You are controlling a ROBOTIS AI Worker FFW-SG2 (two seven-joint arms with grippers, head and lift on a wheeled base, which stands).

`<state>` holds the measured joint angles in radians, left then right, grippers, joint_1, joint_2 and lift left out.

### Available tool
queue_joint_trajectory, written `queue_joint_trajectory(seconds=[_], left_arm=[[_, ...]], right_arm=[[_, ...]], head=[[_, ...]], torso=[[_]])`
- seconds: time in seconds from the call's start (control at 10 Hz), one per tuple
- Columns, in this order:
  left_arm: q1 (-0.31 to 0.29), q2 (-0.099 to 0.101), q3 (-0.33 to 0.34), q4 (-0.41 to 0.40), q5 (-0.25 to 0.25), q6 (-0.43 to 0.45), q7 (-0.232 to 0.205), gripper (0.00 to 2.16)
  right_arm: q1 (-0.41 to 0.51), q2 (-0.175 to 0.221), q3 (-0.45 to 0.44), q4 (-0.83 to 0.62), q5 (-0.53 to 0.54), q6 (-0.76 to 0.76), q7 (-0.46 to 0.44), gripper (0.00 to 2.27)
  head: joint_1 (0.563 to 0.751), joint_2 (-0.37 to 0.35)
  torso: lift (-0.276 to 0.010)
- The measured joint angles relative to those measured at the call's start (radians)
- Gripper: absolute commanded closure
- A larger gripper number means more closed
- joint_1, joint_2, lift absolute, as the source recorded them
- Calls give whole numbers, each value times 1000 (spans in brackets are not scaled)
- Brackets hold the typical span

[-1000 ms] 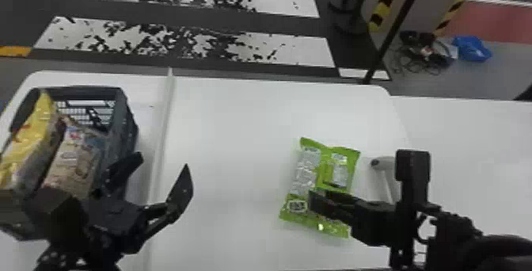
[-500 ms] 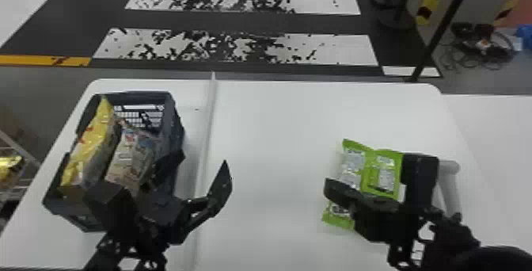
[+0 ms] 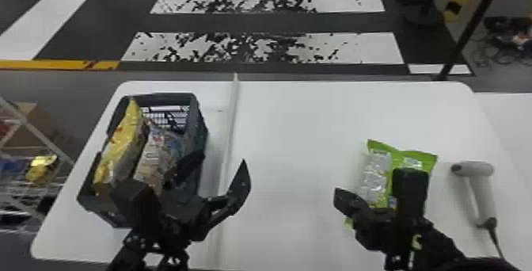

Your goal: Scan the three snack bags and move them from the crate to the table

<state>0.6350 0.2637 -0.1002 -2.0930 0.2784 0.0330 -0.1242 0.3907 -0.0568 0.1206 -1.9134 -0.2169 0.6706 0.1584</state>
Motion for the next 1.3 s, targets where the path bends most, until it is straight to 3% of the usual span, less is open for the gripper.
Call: queue_joint_trajectory(seconds=[0.7, 1.1, 1.3], left_arm=[[-3, -2, -6, 1, 2, -3, -6, 29], [-3, -1, -9, -1, 2, -3, -6, 29], [-3, -1, -8, -4, 2, -3, -6, 29]], right_arm=[[54, -11, -63, -15, 17, 11, -19, 2240], [112, -11, -94, -185, -43, 50, -15, 2240], [133, -11, -183, -269, -92, 79, -7, 2192]], head=[[695, 14], [695, 14], [695, -22]], torso=[[-62], [-62], [-62]])
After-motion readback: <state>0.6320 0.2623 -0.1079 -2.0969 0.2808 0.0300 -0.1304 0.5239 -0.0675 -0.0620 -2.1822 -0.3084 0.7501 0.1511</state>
